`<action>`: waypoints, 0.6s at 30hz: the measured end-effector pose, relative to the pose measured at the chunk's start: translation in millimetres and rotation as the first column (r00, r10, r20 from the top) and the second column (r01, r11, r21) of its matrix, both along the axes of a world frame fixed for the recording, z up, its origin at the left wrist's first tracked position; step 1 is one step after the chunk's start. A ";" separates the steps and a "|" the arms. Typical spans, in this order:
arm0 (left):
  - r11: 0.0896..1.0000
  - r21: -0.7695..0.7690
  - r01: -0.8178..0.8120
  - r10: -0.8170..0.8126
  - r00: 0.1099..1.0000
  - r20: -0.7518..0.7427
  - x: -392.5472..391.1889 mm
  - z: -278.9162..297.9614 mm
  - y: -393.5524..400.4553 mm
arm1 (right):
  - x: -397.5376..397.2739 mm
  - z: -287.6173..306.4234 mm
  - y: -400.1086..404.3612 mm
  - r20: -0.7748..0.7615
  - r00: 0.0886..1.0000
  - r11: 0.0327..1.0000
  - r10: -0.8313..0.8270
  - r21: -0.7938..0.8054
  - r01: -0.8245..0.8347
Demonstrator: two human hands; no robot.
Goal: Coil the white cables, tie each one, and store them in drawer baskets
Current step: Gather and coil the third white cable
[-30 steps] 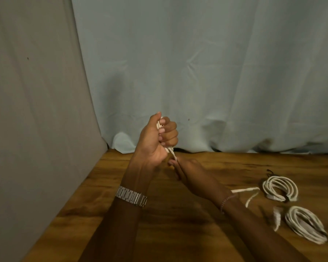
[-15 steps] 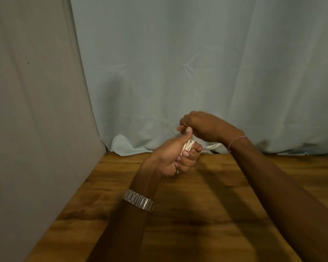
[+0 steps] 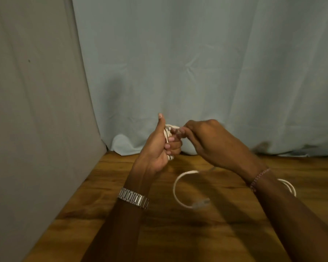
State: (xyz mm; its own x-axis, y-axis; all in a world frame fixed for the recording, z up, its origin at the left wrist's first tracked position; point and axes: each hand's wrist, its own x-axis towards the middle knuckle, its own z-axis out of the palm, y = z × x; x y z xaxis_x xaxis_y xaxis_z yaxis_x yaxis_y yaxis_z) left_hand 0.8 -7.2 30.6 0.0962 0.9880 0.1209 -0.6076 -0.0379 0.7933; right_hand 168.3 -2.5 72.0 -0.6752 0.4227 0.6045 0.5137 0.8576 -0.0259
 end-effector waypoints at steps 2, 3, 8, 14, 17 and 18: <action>0.995 -0.007 -0.096 0.096 0.995 0.026 -1.1 2.3 0.0 | -2.3 -19.1 -8.9 -0.027 0.999 0.998 0.023 -0.058 -0.025; 0.991 -0.006 -0.131 0.132 0.990 0.042 -1.7 3.1 0.5 | -3.6 -28.5 -11.4 -0.040 0.999 0.996 0.023 -0.083 -0.027; 0.987 -0.013 -0.161 0.160 0.962 0.220 4.7 7.8 -2.4 | -11.9 -69.7 -14.7 -0.130 0.992 0.974 0.004 -0.226 -0.033; 0.994 0.018 -0.107 0.099 0.967 0.236 10.6 12.0 -7.2 | -18.1 -103.6 -10.2 -0.215 0.976 0.951 0.042 -0.291 -0.105; 0.996 0.033 -0.087 0.079 0.976 0.204 11.5 13.6 -9.8 | -19.7 -113.2 -1.8 -0.145 0.988 0.956 0.046 -0.282 -0.086; 0.996 0.030 -0.088 0.080 0.979 0.189 11.6 14.1 -10.4 | -19.1 -114.3 1.8 -0.129 0.991 0.963 0.037 -0.260 -0.070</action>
